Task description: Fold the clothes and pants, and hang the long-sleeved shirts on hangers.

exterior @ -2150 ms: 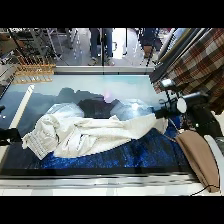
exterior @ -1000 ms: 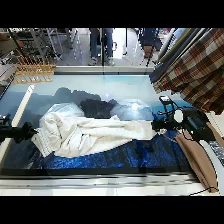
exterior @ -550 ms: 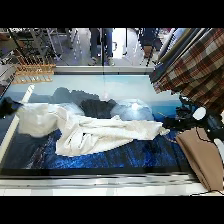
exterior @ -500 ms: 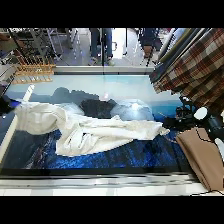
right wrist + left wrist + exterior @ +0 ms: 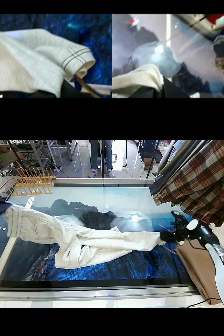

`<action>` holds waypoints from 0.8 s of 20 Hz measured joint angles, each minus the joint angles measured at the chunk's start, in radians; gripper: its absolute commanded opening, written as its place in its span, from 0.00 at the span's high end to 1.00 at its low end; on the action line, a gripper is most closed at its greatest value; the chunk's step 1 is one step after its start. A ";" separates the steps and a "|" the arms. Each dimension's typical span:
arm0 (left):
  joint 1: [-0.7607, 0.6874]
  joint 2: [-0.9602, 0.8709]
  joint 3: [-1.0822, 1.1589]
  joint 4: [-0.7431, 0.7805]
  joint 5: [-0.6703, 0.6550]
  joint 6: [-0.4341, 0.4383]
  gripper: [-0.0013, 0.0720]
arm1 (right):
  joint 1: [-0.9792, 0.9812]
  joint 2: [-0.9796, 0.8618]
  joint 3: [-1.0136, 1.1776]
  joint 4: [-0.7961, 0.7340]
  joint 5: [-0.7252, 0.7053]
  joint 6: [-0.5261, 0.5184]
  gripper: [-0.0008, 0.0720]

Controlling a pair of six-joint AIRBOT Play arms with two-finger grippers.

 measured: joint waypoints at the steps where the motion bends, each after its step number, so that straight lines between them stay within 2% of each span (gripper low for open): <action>1: 0.007 0.001 0.031 -0.044 0.019 0.000 0.95 | 0.000 0.000 0.066 -0.014 -0.012 0.013 0.95; 6: 0.076 0.003 0.292 -0.271 0.050 0.020 0.95 | -0.014 0.044 0.529 -0.111 -0.056 0.079 0.95; 9: 0.140 0.002 0.396 -0.286 -0.026 0.070 0.95 | -0.037 0.077 0.689 -0.130 0.021 0.085 0.95; 12: 0.160 -0.019 0.380 -0.050 -0.147 0.093 0.95 | -0.036 0.090 0.630 -0.076 0.180 0.009 0.95; 16: 0.168 -0.057 0.180 0.304 -0.243 0.127 0.95 | -0.001 0.172 0.233 0.019 0.289 -0.107 0.95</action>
